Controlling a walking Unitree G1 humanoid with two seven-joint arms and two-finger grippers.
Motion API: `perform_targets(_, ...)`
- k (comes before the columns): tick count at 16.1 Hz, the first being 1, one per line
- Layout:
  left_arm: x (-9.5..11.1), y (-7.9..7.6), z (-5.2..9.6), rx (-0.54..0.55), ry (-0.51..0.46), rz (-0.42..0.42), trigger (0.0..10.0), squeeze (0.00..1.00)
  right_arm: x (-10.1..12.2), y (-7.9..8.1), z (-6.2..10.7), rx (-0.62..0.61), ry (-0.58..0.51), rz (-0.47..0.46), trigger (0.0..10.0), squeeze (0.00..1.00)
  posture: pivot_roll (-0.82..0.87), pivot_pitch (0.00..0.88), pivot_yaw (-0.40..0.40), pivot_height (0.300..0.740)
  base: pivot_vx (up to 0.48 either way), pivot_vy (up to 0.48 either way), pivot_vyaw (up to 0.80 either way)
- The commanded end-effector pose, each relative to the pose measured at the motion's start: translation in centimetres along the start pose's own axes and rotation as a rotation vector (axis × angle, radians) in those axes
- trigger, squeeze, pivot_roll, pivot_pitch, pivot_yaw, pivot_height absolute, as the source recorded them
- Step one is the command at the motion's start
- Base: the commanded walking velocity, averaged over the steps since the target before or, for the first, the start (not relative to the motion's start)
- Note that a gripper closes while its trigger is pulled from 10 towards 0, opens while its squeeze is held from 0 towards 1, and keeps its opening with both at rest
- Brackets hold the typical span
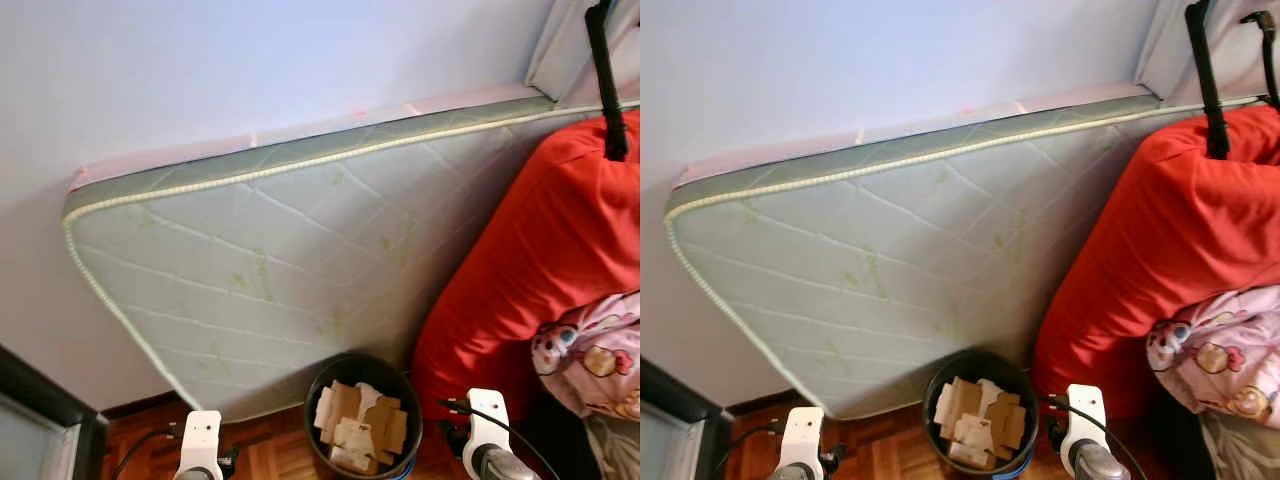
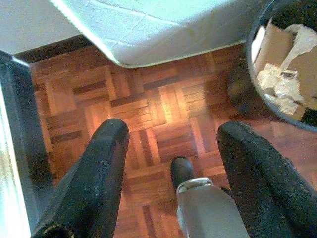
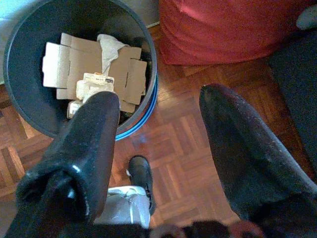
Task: Clean up the room
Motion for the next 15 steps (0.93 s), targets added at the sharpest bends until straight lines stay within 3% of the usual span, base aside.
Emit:
perform_targets(1,-0.3,0.5,0.1,0.02,0.016,0.011,10.0,0.0,-0.1,0.0,0.0,0.004,0.004,0.015,10.0,0.0,-0.07,0.0,0.031,0.74,0.0,0.0,-0.67)
perform_targets(13,-1.7,-0.1,0.4,0.012,0.045,0.014,10.0,0.0,0.4,0.0,-0.1,0.009,0.004,0.036,10.0,0.0,-0.07,0.003,0.03,0.74,0.0,0.0,-0.67)
perform_targets(15,-1.4,0.0,0.3,0.023,0.03,0.001,10.0,0.0,0.4,0.0,-0.1,0.01,0.005,0.039,10.0,0.0,-0.07,0.005,0.029,0.74,0.0,-0.463,-0.67)
Point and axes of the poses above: a point about 5 cm out from each wrist's last joint towards the gripper, its own z axis pointing back from the gripper into the wrist, its own x axis along the axis of the wrist's last joint, y = z × x, the point moved 1 cm from there along -z, pointing out of the wrist towards the gripper, and after that the axes turned 9 degrees about z, right-handed, at the moved point
